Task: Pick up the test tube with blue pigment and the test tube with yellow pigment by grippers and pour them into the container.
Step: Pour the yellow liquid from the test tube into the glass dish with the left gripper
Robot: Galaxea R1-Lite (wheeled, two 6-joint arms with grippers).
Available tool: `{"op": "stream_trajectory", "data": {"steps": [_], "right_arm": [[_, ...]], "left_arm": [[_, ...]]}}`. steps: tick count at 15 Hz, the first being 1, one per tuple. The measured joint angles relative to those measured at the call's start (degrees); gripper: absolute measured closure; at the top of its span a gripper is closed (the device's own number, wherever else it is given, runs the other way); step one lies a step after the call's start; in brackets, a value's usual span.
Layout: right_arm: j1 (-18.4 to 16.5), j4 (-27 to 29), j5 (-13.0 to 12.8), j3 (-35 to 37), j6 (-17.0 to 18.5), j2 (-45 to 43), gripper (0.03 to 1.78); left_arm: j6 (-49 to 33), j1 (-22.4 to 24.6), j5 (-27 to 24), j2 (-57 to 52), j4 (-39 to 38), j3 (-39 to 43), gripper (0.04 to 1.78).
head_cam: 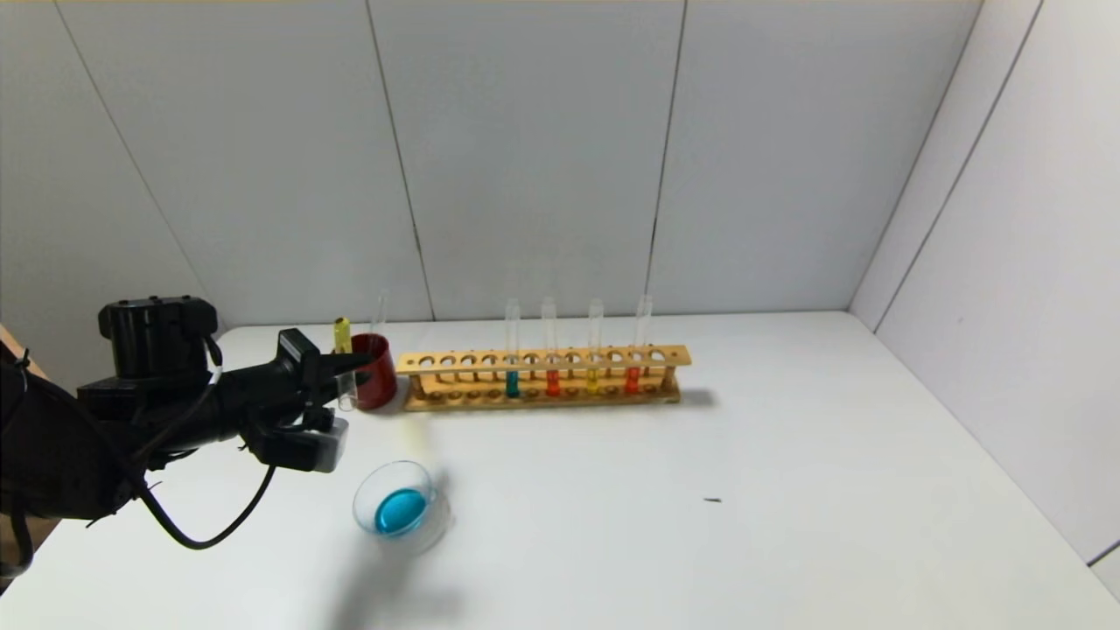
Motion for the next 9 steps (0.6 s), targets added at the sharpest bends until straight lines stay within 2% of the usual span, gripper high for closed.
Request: {"op": "stream_trajectory", "data": {"steps": [9], "right_arm": [[0.0,0.0,-0.02,0.0,0.0,0.0,0.06]], "left_arm": [[0.91,-1.51,4.22,1.82,-0.43,-0.05,1.48]]}}
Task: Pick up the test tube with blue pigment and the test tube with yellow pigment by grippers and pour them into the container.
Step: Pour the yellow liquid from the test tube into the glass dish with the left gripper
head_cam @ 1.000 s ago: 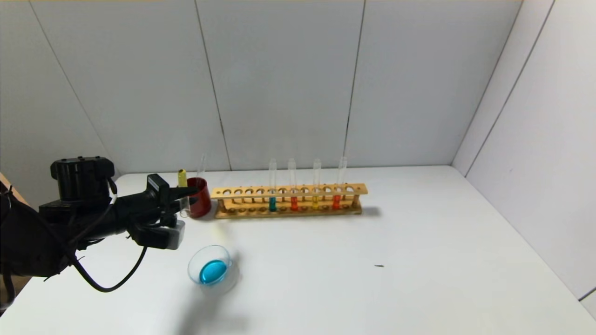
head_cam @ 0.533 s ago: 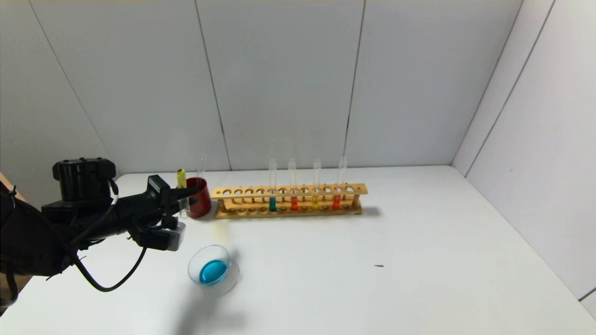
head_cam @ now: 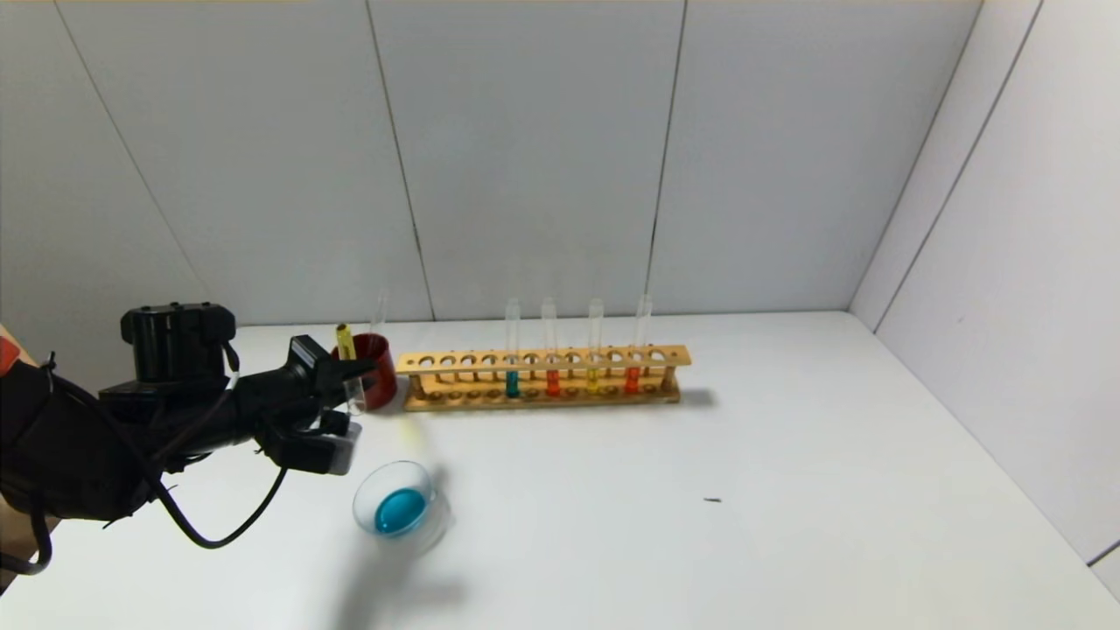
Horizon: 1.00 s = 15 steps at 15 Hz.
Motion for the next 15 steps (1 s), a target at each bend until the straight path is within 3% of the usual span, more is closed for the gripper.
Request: {"op": "stream_trajectory", "data": {"steps": [15], "right_arm": [[0.05,0.0,0.02,0.0,0.0,0.0,0.06]], "left_arm": [[0.83,-2.07,3.3,0.16,-1.43,-0.28,1.48]]}}
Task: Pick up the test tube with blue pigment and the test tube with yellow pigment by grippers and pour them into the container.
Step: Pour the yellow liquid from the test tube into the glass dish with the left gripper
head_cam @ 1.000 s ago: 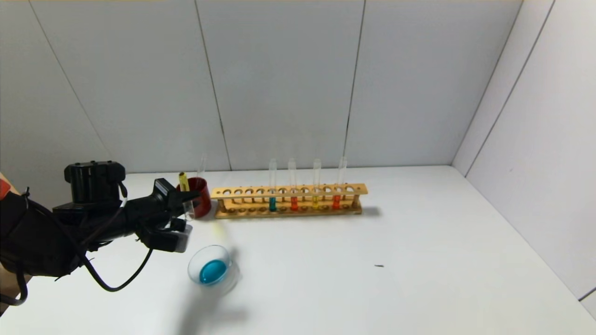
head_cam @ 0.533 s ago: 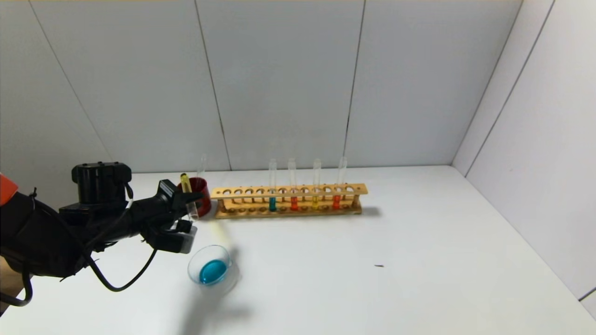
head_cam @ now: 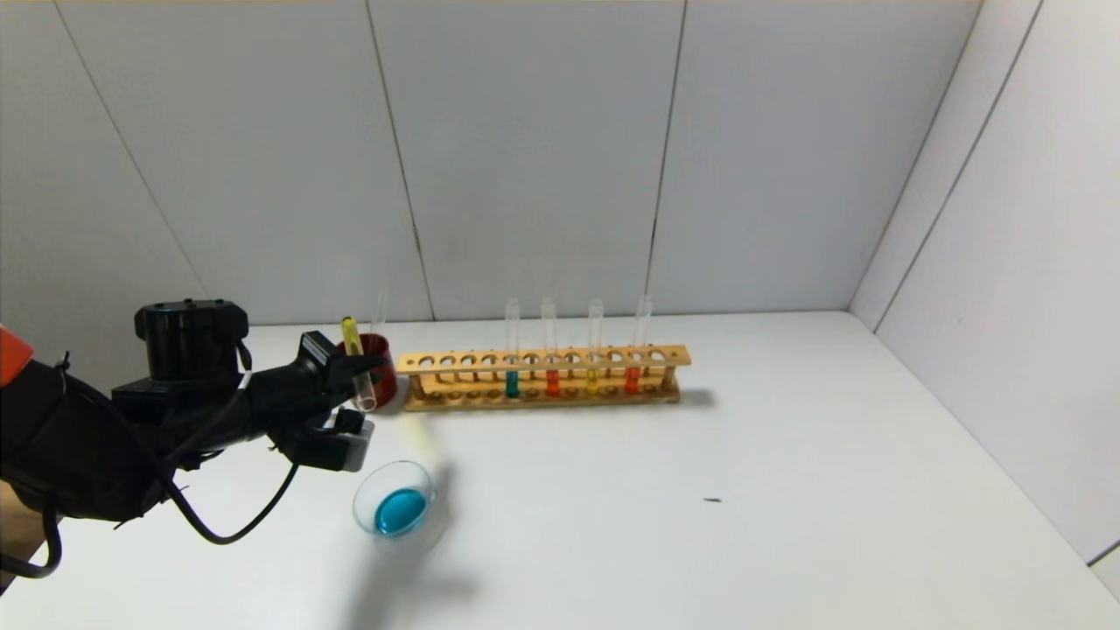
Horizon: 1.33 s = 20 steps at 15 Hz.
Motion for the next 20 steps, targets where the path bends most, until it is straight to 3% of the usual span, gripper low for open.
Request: {"op": "stream_trajectory", "data": {"steps": [20], "right_arm": [[-0.02,0.0,-0.02,0.0,0.0,0.0,0.06]], "left_arm": [[2.39,-0.74,1.99,-1.21,-2.6,0.17,1.48]]}}
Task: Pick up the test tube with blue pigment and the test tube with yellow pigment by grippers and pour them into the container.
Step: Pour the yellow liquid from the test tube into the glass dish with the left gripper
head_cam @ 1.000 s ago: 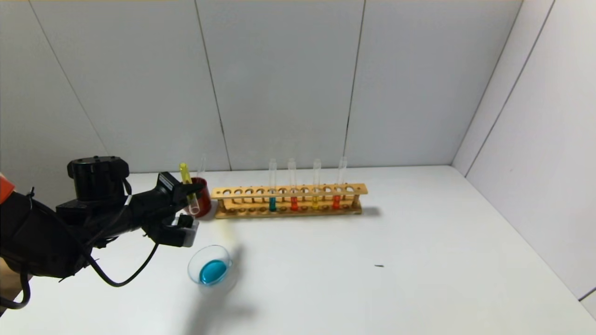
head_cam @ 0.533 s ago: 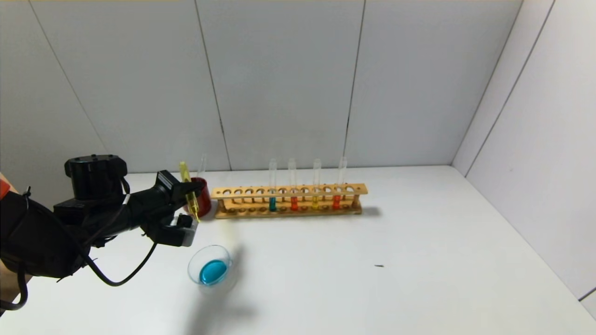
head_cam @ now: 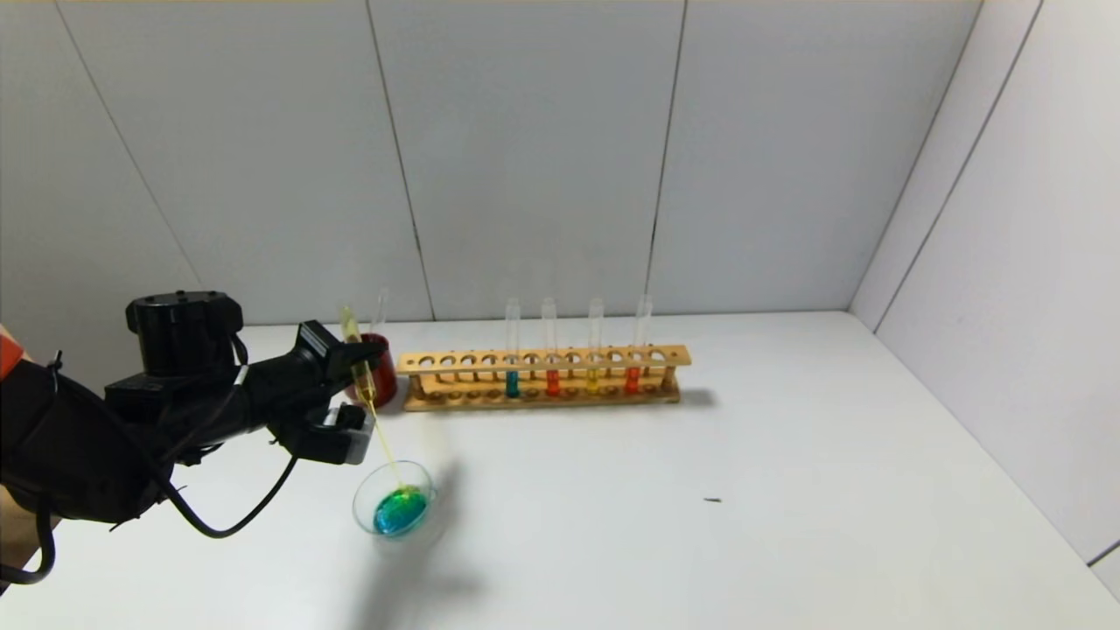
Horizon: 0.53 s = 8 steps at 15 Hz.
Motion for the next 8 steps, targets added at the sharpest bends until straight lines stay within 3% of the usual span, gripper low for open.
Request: {"op": "stream_trajectory", "data": {"steps": [8], "right_arm": [[-0.02,0.0,0.02,0.0,0.0,0.0,0.06]], "left_arm": [[0.15,-0.07,-0.05,0.07,-0.07,0.27,1.48]]}}
